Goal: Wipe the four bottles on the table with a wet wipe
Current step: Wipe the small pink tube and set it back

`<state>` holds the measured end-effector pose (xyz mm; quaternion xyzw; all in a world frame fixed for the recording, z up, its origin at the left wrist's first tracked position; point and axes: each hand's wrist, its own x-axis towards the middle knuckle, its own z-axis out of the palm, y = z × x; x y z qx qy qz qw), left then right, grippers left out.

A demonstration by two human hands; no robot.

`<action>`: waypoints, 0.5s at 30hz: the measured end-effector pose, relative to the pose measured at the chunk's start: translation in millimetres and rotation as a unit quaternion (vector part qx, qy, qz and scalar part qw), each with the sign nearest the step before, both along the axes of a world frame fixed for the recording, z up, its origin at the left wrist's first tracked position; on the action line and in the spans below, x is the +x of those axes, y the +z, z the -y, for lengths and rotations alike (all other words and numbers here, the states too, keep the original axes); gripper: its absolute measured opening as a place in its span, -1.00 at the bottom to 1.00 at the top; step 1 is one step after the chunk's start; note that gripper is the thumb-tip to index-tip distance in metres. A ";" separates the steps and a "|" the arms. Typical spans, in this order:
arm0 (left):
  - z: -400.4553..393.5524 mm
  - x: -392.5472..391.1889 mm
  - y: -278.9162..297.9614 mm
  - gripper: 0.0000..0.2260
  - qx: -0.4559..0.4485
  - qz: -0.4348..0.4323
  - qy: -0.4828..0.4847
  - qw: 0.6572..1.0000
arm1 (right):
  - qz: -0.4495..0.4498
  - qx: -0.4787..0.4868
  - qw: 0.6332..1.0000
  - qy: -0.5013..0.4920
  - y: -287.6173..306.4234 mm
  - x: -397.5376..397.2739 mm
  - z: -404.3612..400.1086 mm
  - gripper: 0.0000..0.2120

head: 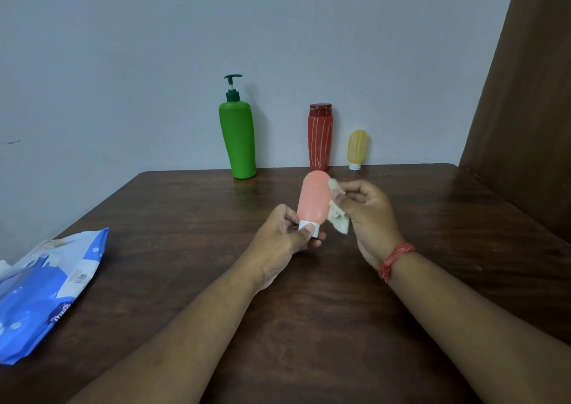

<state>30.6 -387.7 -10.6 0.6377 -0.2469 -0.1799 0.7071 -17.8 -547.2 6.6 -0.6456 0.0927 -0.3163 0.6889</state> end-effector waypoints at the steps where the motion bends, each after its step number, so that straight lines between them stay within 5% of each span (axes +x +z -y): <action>1: 1.6 -1.8 -0.3 -0.84 0.004 0.000 -0.005 1.000 | 0.019 0.020 1.000 -0.009 1.8 -0.5 2.2 -0.94; 8: -5.5 0.7 1.1 -0.86 0.004 0.020 0.030 0.999 | -0.053 -0.023 0.996 0.072 -6.9 1.5 -4.0 -0.91; 15: -3.9 -4.5 8.1 -0.86 0.146 0.126 -0.005 0.981 | 0.025 0.132 0.985 0.107 13.5 -5.7 22.2 -0.77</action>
